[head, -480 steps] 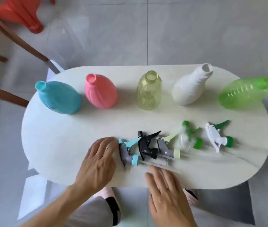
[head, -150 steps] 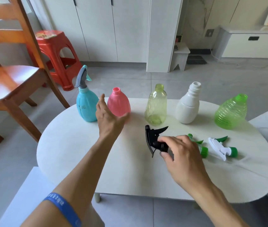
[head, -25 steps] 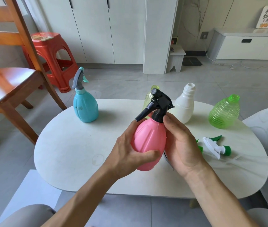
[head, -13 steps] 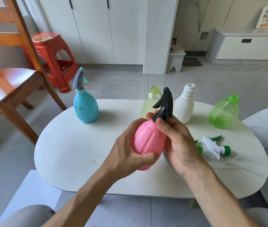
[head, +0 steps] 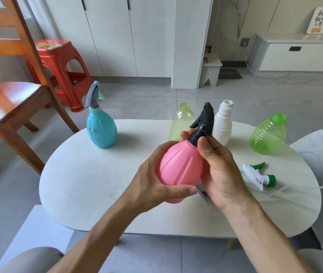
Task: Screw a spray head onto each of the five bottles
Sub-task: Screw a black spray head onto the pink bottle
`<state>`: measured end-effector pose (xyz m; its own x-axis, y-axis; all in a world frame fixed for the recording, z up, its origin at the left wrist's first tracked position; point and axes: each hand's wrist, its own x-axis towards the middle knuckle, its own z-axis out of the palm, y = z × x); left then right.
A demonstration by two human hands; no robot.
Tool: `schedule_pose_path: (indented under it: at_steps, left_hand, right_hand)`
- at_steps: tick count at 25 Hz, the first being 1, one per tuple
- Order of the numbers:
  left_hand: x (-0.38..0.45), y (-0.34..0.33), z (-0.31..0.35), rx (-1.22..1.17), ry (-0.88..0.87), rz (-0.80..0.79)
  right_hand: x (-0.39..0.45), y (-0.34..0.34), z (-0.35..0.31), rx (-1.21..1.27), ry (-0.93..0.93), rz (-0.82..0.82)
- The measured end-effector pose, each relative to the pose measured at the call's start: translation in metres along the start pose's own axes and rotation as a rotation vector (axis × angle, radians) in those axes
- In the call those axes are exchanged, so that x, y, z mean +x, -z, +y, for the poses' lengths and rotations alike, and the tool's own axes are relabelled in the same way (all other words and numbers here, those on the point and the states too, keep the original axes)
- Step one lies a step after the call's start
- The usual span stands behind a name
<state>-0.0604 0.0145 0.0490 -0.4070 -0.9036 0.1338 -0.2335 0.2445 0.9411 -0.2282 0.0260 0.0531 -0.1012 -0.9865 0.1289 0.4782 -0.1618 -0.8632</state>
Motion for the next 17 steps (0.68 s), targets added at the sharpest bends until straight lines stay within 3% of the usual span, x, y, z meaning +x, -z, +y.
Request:
schedule_pose_path:
  at_steps: [3,6,11,17]
  left_hand:
    - [0.001,0.006,0.002,-0.028,0.055,-0.092]
    - [-0.001,0.005,0.003,0.026,0.035,-0.051]
    - [-0.001,0.017,0.003,-0.050,0.068,-0.210]
    - [-0.004,0.012,-0.001,-0.025,0.053,-0.105]
  right_hand:
    - [0.001,0.005,-0.011,0.069,-0.021,-0.114]
    - [0.002,0.006,-0.014,-0.108,-0.023,-0.163]
    - [0.003,0.007,-0.019,-0.141,-0.074,-0.259]
    - [0.001,-0.001,-0.015,-0.273,0.002,-0.175]
